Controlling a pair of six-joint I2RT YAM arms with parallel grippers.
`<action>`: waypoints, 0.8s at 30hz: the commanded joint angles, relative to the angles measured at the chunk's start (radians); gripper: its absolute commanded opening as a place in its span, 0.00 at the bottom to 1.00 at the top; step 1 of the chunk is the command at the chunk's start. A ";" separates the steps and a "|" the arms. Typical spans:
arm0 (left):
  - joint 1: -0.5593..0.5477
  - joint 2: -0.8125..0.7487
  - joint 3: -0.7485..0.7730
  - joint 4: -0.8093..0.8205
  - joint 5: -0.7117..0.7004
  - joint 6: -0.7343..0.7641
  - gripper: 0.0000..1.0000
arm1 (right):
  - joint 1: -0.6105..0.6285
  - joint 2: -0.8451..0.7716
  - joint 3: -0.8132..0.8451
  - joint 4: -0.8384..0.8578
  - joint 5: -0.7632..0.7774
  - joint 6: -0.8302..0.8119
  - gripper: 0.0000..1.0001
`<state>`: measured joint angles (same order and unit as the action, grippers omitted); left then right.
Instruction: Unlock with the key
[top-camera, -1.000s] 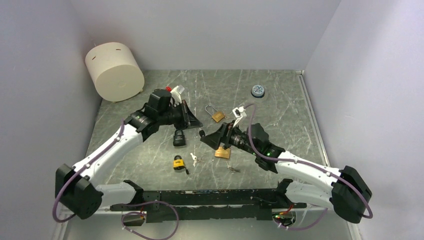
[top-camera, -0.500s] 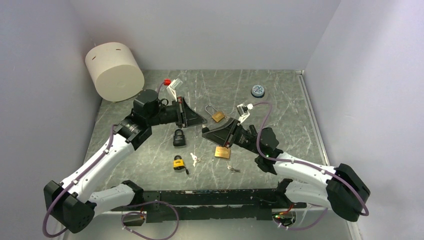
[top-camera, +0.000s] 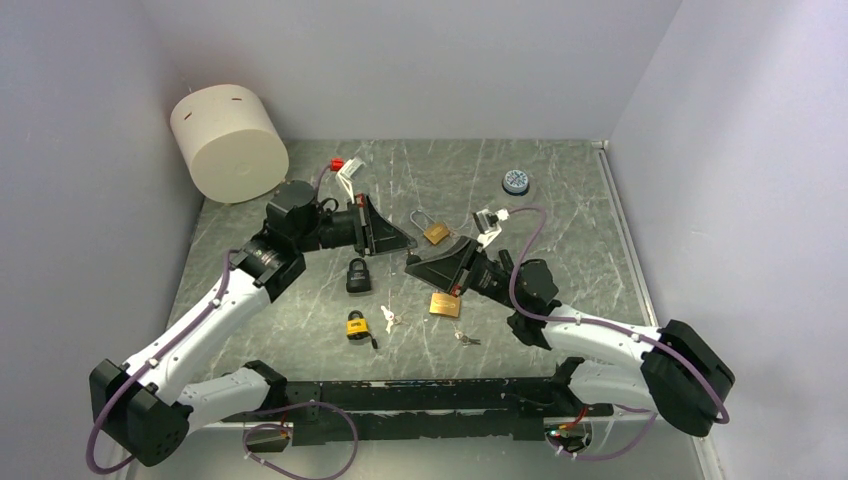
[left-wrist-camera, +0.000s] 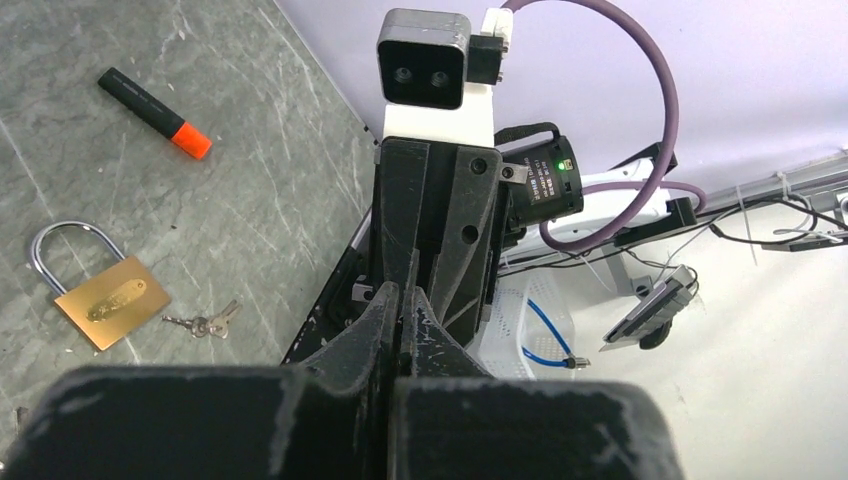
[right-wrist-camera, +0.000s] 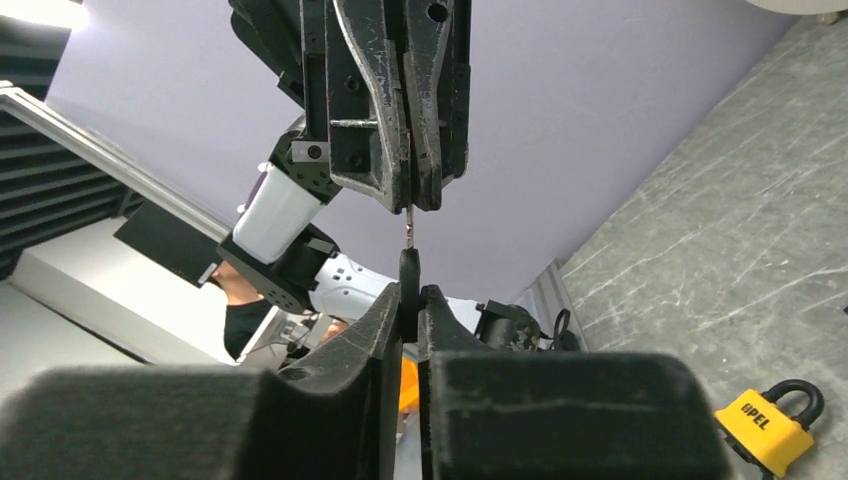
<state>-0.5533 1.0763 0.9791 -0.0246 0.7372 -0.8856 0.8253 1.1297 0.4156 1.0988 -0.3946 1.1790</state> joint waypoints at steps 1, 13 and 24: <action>-0.002 -0.010 -0.019 0.042 0.007 -0.008 0.02 | -0.004 -0.010 -0.008 0.127 0.024 0.007 0.06; 0.016 -0.027 0.105 -0.474 -0.497 0.106 0.94 | -0.005 -0.036 -0.056 -0.165 0.086 -0.082 0.00; 0.019 0.345 0.192 -0.804 -0.860 0.233 0.94 | 0.066 0.075 -0.121 -0.279 0.123 -0.038 0.00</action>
<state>-0.5354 1.2877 1.1503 -0.7071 -0.0078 -0.7315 0.8474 1.1648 0.2874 0.8291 -0.3111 1.1370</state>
